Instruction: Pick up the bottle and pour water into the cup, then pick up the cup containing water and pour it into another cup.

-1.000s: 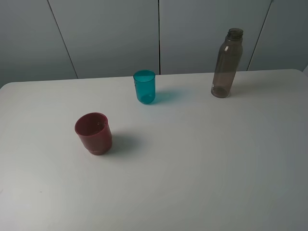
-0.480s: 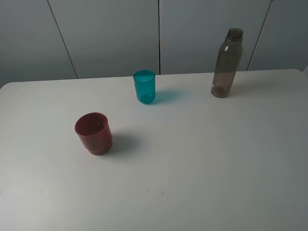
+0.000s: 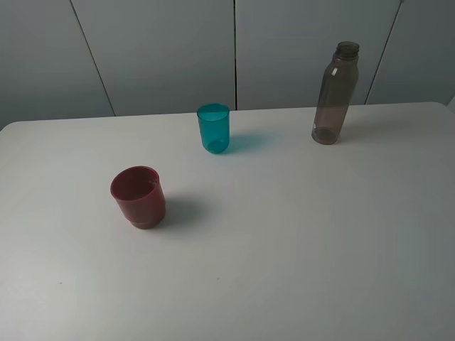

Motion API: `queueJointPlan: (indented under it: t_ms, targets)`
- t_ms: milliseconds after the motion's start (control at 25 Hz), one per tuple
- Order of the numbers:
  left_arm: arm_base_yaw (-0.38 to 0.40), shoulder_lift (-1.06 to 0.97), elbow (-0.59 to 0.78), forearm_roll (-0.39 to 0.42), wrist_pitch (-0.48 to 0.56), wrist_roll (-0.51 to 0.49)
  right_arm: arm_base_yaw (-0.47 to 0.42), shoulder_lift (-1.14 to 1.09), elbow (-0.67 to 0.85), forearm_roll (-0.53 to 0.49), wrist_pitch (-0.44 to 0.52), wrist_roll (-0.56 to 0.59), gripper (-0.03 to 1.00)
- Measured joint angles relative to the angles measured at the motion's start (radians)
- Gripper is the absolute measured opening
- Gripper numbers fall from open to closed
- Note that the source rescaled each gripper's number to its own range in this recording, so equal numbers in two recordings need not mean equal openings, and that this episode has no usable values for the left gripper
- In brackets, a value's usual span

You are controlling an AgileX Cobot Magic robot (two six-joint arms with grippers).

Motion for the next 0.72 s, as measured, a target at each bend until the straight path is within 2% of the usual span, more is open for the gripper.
queueJointPlan:
  t_ms: [400, 720]
  targets:
    - [0.0, 0.0, 0.0, 0.0, 0.0, 0.0, -0.328, 0.0, 0.018, 0.023, -0.045, -0.01, 1.0]
    - [0.0, 0.0, 0.0, 0.0, 0.0, 0.0, -0.418, 0.0, 0.025, 0.03, -0.058, -0.02, 1.0]
